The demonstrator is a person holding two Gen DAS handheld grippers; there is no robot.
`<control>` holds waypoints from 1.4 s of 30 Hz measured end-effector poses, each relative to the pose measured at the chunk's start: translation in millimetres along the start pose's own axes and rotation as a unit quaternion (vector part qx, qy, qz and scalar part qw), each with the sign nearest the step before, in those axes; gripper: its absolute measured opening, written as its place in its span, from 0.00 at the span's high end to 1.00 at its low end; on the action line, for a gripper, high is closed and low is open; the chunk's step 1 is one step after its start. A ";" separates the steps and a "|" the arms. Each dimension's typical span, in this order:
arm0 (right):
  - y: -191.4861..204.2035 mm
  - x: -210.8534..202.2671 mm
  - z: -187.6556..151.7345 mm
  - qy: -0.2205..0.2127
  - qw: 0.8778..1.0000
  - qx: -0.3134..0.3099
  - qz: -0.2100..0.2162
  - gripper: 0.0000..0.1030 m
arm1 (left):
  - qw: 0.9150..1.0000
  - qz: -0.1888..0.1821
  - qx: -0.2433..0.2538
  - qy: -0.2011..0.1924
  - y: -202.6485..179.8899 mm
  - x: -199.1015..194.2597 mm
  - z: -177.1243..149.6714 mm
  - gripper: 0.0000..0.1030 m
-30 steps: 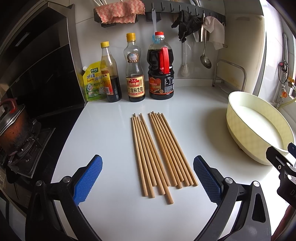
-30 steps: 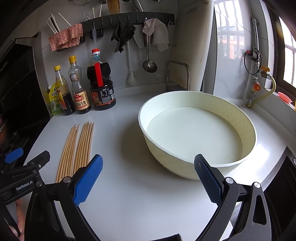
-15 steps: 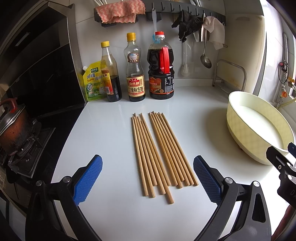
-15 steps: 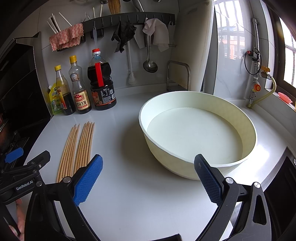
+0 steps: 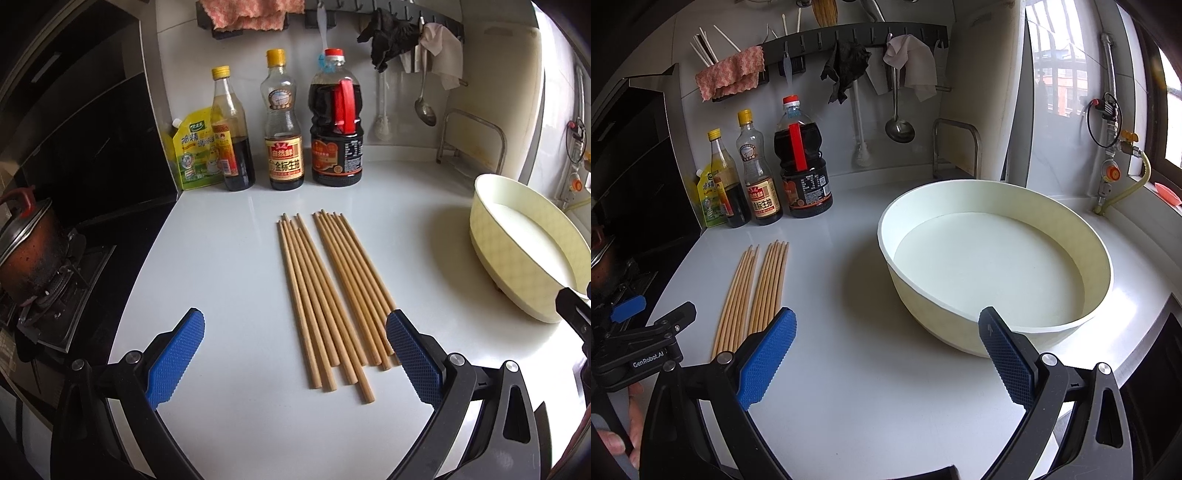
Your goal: Organize utensils
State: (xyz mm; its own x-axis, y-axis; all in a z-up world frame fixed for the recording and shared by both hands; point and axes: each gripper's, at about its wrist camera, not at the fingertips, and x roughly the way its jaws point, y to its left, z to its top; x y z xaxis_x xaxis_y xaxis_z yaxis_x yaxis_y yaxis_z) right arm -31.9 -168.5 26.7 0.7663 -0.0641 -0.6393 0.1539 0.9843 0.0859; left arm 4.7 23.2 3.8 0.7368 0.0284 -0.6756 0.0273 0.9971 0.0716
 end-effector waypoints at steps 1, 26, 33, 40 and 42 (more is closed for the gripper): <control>0.7 2.0 -0.2 0.004 1.000 -0.003 0.006 0.08 | 1.000 -0.004 -0.008 0.010 5.6 5.3 0.2 0.06; 92.4 121.6 16.2 0.111 0.984 -0.132 0.043 0.08 | 0.997 0.017 -0.036 0.070 54.2 89.1 11.4 0.06; 97.8 147.3 23.1 0.128 0.980 -0.149 0.016 0.08 | 0.996 0.025 -0.023 0.078 49.9 99.6 11.2 0.06; 99.6 154.1 19.8 0.143 0.976 -0.162 0.008 0.08 | 0.996 0.027 -0.026 0.082 50.0 100.8 7.1 0.06; 101.9 155.4 17.4 0.149 0.974 -0.170 0.006 0.08 | 0.996 0.026 -0.030 0.081 51.4 100.5 6.0 0.06</control>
State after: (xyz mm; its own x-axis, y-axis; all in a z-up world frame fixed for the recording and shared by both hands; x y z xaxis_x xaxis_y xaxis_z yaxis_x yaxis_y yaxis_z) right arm 113.6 -81.1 -50.5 0.5438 -0.0508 -0.8377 -0.1090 0.9854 -0.1305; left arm 84.2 76.9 -56.0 0.6166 0.0873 -0.7824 -0.0524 0.9962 0.0699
